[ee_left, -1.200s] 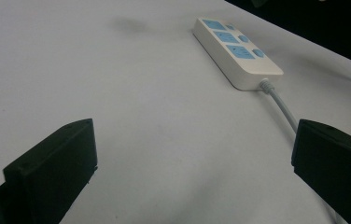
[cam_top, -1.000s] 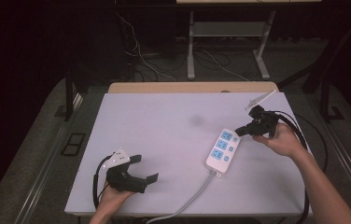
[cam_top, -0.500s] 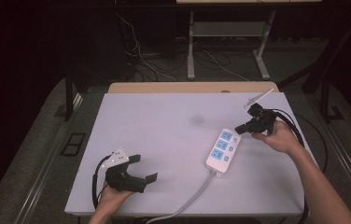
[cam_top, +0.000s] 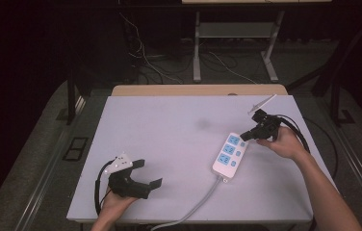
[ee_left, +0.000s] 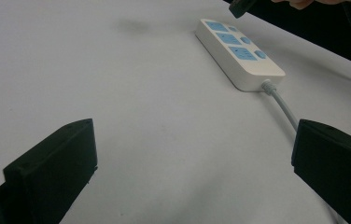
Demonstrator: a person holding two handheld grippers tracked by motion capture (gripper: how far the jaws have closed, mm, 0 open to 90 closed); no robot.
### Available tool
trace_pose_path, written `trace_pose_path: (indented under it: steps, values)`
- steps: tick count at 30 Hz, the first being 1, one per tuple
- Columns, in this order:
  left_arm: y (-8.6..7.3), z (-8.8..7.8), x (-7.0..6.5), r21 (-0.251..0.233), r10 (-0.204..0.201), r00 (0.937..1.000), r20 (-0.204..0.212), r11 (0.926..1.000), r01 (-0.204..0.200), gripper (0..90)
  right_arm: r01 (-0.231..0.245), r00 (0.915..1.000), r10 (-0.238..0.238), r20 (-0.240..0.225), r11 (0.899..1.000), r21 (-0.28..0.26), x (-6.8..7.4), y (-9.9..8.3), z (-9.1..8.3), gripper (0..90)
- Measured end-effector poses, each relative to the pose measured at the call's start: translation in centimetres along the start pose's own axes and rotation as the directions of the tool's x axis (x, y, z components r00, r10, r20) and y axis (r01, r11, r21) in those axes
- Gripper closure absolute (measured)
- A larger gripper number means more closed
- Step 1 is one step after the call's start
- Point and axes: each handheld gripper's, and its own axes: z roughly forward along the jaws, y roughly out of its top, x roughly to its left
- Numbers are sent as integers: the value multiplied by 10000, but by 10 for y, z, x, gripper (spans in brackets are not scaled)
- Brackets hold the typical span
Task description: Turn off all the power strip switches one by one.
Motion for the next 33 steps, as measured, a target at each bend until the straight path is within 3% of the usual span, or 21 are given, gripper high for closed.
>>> trace_pose_path:
  steps: [18,33]
  values:
    - [0,0,0,28,17,10000,-5,10000,-16,0,10,10000,-7,-93,9997,258,-1,-4,15,900]
    - [0,1,-1,67,55,10000,8,10000,-55,0,118,9999,-118,91,9999,82,2,-7,15,900]
